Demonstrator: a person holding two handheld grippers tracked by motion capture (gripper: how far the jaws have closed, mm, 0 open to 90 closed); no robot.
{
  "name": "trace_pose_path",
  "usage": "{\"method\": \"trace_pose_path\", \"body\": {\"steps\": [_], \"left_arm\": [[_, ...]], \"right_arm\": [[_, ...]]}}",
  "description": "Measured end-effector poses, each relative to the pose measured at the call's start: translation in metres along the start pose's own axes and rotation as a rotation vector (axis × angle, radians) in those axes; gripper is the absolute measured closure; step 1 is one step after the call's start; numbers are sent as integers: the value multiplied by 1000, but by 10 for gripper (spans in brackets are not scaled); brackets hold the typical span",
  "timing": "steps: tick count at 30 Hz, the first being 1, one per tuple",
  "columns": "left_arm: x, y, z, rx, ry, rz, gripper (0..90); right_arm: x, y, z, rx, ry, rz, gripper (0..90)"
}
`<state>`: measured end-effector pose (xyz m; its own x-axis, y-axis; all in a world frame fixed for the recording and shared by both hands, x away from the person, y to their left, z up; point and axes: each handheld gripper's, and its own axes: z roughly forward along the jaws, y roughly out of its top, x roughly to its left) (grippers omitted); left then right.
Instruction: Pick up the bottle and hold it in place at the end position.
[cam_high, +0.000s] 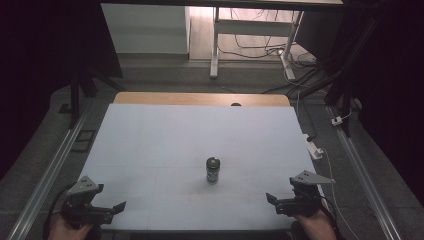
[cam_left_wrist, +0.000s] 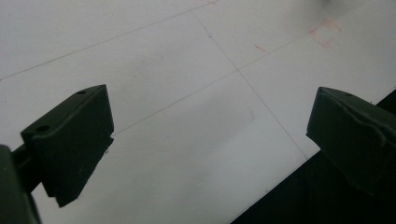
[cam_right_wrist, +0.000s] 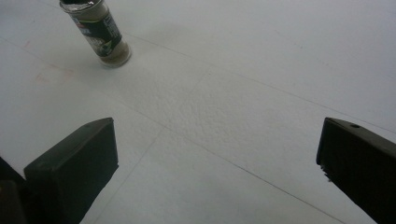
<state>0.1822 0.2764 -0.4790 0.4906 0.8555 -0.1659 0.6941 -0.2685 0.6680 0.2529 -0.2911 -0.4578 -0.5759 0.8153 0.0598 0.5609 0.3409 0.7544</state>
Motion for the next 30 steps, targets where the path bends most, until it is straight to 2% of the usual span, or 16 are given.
{"method": "trace_pose_path", "body": {"steps": [1,4,15,22,30], "left_arm": [[0,0,0,2,0,4,19],[-1,1,1,13,7,10,19],[-3,1,2,26,6,24,19],[-3,1,2,25,6,23,17],[-2,1,2,26,11,7,2]], "right_arm": [[-1,0,0,4,21,0,0],[-1,0,1,9,34,-8,0],[-4,1,3,35,40,25,0],[-3,1,3,37,34,24,0],[-1,2,5,55,37,1,0]]}}
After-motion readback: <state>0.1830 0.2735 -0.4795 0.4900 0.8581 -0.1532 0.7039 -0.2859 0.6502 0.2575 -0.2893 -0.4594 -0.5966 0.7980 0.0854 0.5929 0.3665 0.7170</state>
